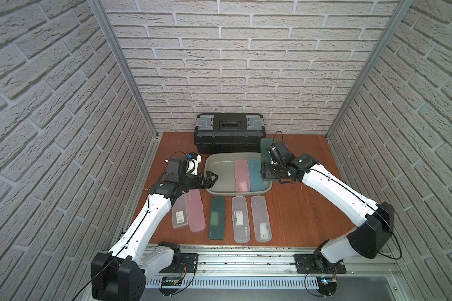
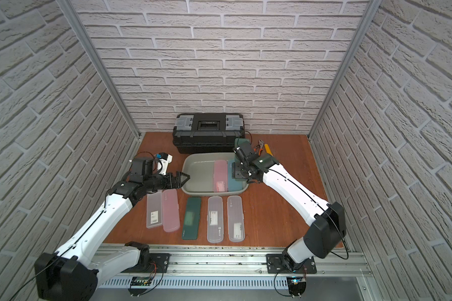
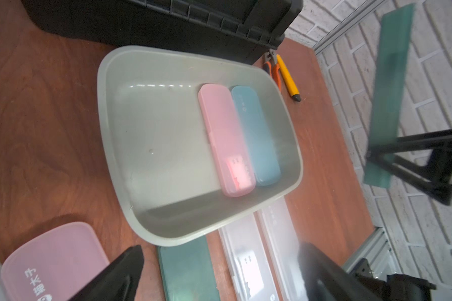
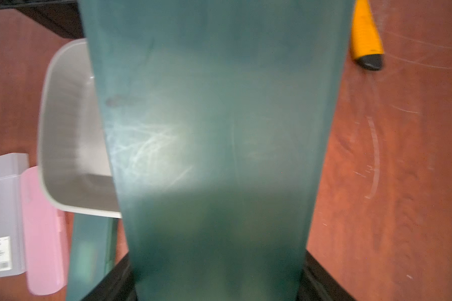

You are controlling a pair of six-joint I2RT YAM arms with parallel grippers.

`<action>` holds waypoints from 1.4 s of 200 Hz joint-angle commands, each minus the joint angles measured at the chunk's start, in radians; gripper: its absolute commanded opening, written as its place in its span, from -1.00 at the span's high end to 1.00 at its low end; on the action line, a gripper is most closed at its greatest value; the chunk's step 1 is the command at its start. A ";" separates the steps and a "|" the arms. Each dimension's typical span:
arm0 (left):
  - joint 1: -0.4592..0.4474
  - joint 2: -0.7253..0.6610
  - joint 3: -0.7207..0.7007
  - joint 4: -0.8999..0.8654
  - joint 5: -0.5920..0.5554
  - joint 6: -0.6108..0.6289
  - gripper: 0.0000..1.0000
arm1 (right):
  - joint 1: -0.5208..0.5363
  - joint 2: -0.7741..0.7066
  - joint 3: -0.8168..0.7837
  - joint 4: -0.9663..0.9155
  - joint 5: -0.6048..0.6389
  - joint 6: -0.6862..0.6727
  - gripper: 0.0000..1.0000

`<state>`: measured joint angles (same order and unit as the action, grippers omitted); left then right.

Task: Put the pencil case into the storage box
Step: Place the pencil case at the storage box.

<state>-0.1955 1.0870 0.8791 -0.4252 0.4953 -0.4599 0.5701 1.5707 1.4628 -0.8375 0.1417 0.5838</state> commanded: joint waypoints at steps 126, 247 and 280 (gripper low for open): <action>0.084 0.075 0.018 0.075 0.135 0.096 -0.97 | 0.155 0.460 0.217 0.282 -0.105 0.120 -0.27; 0.054 0.088 0.051 0.013 0.015 0.144 -0.97 | 0.186 0.584 0.231 0.324 -0.100 0.168 -0.47; 0.056 0.091 0.053 0.006 0.004 0.147 -0.97 | 0.194 0.573 0.236 0.300 -0.086 0.161 -0.70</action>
<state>-0.1452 1.1954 0.9081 -0.4194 0.5167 -0.3328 0.7467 2.1441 1.6665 -0.5526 0.0299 0.7403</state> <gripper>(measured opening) 0.984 0.817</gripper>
